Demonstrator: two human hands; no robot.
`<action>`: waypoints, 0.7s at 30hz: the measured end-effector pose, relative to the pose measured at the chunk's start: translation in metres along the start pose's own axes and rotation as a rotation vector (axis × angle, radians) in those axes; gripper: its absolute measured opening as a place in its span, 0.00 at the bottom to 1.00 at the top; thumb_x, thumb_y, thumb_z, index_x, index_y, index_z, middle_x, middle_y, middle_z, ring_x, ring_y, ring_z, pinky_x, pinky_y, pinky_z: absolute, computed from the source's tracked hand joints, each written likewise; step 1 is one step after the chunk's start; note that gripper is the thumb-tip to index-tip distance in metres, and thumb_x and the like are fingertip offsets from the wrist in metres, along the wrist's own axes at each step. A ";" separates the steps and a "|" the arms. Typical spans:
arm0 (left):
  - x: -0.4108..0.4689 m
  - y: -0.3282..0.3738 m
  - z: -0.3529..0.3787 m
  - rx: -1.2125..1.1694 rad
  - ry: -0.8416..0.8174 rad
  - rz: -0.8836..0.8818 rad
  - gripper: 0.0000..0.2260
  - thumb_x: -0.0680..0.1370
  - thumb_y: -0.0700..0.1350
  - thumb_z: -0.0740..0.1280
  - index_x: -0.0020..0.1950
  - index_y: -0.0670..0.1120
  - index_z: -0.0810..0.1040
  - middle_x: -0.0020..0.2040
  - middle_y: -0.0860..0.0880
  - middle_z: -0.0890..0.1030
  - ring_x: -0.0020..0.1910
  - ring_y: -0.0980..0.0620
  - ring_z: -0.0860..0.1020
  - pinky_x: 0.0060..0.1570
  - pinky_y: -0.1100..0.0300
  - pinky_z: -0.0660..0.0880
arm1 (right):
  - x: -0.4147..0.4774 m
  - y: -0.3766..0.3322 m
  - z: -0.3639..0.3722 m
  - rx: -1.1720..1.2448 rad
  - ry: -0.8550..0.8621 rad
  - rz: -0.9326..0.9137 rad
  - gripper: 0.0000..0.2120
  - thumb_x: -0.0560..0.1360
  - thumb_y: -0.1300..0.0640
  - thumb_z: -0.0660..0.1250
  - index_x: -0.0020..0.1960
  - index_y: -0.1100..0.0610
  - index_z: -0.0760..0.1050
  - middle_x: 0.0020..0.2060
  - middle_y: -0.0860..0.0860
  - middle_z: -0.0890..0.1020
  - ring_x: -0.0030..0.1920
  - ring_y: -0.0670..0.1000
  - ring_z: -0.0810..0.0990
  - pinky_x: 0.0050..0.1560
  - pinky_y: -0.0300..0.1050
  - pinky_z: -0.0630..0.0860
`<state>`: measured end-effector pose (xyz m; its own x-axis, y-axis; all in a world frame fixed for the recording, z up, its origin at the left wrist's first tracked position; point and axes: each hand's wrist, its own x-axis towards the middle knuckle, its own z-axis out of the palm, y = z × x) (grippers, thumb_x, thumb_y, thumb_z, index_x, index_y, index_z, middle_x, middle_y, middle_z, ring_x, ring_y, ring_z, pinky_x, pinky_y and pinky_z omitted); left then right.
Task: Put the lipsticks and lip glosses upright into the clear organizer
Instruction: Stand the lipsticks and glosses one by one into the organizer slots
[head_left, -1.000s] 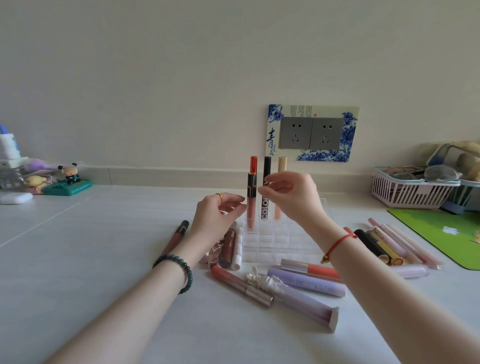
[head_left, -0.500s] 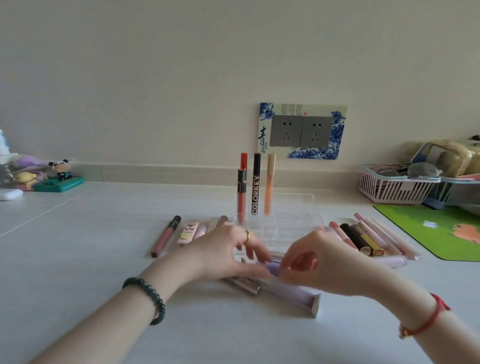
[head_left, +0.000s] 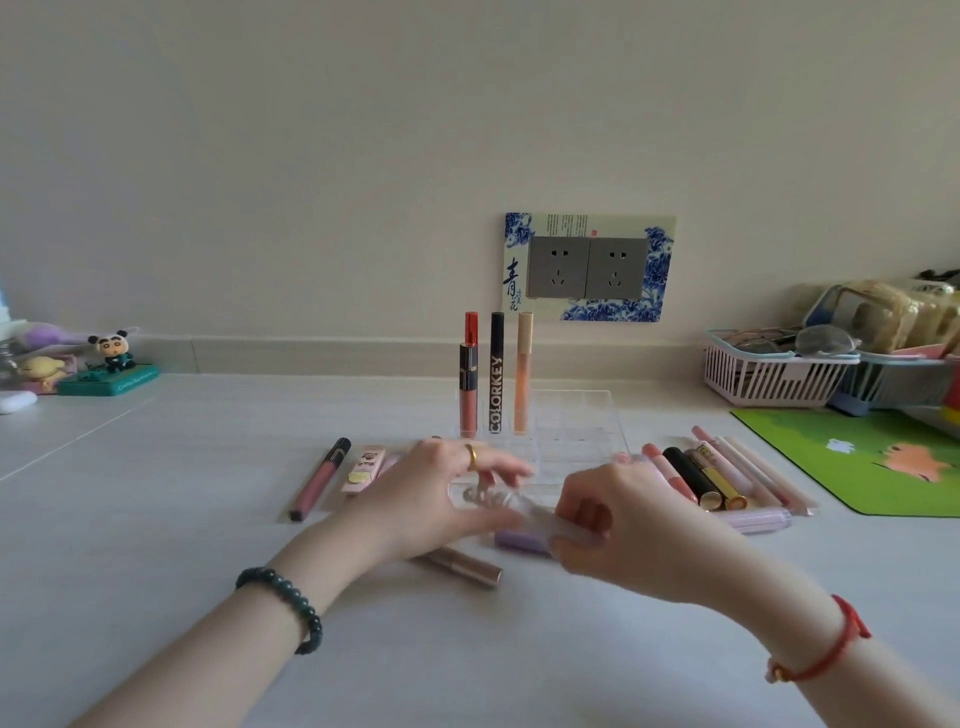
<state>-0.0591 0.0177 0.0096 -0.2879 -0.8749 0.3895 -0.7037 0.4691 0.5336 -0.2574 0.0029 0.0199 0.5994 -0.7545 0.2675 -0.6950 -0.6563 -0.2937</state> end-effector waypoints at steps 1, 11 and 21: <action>0.001 0.002 -0.002 -0.057 0.092 -0.004 0.16 0.68 0.52 0.72 0.54 0.62 0.75 0.47 0.62 0.79 0.48 0.64 0.76 0.43 0.75 0.71 | 0.001 0.003 -0.002 0.038 0.053 0.017 0.05 0.66 0.48 0.65 0.35 0.49 0.74 0.30 0.45 0.79 0.33 0.44 0.77 0.40 0.39 0.74; 0.016 0.019 0.016 -0.754 0.360 -0.208 0.10 0.65 0.47 0.71 0.44 0.49 0.78 0.37 0.54 0.83 0.39 0.60 0.81 0.36 0.69 0.75 | 0.009 0.004 0.002 0.350 0.433 0.062 0.06 0.68 0.55 0.71 0.40 0.52 0.74 0.34 0.44 0.81 0.35 0.45 0.80 0.40 0.46 0.79; 0.033 0.029 0.023 -0.681 0.470 -0.167 0.18 0.55 0.57 0.72 0.39 0.49 0.79 0.37 0.51 0.84 0.38 0.54 0.81 0.44 0.59 0.79 | 0.015 0.013 0.007 0.417 0.437 0.079 0.05 0.67 0.53 0.72 0.42 0.49 0.78 0.34 0.41 0.80 0.37 0.43 0.78 0.39 0.37 0.77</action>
<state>-0.1034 -0.0005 0.0207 0.1915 -0.8686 0.4570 -0.1242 0.4404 0.8892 -0.2543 -0.0171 0.0139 0.2724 -0.7849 0.5565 -0.4634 -0.6139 -0.6391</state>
